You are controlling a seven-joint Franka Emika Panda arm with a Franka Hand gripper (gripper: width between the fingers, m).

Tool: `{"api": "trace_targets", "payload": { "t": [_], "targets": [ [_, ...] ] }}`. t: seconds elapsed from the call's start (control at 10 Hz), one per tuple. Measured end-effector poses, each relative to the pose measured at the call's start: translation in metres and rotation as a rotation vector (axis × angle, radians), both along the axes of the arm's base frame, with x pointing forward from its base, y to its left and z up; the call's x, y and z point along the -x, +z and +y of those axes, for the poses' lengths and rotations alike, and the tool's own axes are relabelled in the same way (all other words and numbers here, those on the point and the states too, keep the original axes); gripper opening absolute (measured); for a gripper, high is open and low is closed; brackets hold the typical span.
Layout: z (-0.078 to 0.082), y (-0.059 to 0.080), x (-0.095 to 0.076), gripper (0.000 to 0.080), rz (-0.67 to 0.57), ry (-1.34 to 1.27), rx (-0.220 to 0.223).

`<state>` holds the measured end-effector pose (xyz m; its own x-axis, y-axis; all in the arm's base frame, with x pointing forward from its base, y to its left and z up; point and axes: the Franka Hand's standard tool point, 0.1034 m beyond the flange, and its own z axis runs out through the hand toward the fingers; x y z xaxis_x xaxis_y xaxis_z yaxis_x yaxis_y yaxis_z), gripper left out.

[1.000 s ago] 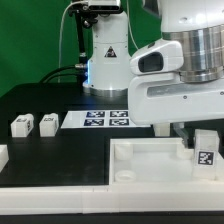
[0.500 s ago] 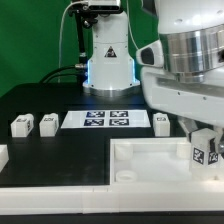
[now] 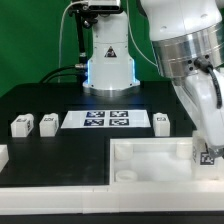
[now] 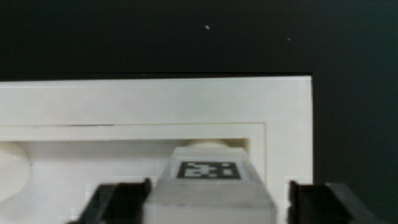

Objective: Assemble one leg

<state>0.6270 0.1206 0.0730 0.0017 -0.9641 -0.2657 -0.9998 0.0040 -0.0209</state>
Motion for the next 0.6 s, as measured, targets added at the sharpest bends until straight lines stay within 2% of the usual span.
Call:
{"api": "trace_targets", "payload": {
  "t": [0.2, 0.4, 0.6],
  "targets": [
    [-0.0013, -0.002, 0.0034, 0.0619, -0.032, 0.188, 0.011],
    [-0.0068, -0.0012, 0.0041, 0.064, -0.097, 0.551, 0.045],
    [-0.0073, -0.0015, 0.0035, 0.0648, -0.142, 0.71, 0.048]
  ]
}}
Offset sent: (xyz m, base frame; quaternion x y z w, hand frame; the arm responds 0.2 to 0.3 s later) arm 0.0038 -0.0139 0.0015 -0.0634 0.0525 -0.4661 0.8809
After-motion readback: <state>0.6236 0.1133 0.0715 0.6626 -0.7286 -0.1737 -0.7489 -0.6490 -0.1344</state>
